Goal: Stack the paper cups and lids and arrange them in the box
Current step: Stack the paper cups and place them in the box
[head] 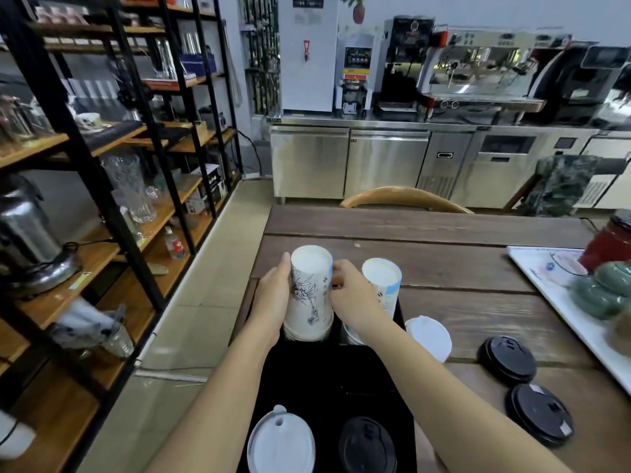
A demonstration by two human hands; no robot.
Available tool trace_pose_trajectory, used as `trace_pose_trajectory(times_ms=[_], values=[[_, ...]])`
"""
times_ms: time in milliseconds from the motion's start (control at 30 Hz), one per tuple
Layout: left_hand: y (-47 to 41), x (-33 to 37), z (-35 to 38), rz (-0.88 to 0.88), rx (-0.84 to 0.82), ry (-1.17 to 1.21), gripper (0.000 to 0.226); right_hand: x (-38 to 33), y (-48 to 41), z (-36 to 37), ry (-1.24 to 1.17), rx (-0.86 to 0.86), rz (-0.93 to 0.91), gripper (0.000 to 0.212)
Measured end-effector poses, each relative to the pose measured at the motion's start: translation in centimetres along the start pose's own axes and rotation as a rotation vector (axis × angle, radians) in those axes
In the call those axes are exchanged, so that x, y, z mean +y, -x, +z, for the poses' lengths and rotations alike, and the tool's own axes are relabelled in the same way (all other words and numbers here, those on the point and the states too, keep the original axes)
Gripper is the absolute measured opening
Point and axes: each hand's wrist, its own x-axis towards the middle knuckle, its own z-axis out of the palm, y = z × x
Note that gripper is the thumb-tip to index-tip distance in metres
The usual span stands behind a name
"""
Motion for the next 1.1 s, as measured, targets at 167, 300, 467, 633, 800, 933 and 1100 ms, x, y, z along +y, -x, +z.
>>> trace_pose_trajectory(times_ms=[167, 300, 467, 633, 800, 933, 1100], values=[[0.5, -0.6, -0.4, 0.066, 0.006, 0.112, 0.030, 0.8, 0.3, 0.0, 0.032, -0.100, -0.046, 0.058], [0.8, -1.2, -0.8, 0.066, -0.041, 0.077, 0.022, 0.9, 0.6, 0.4, -0.068, -0.132, -0.076, 0.070], [0.7, -1.5, -0.9, 0.088, -0.017, 0.028, 0.024, 0.8, 0.4, 0.8, -0.041, -0.087, -0.119, 0.058], [0.7, -1.8, -0.6, 0.076, -0.001, 0.068, 0.026, 0.7, 0.6, 0.6, 0.001, -0.097, -0.184, 0.060], [1.9, -2.7, 0.6, 0.386, 0.336, 0.081, 0.036, 0.8, 1.9, -0.3, 0.045, 0.273, -0.447, 0.042], [4.5, -3.5, 2.7, 0.731, 0.251, -0.008, 0.020, 1.9, 2.2, -2.5, 0.068, 0.762, -0.535, 0.051], [5.1, -4.5, 6.4, 0.566, -0.123, -0.045, 0.034, 5.0, 1.6, -3.7, 0.076, 0.645, -0.189, 0.084]])
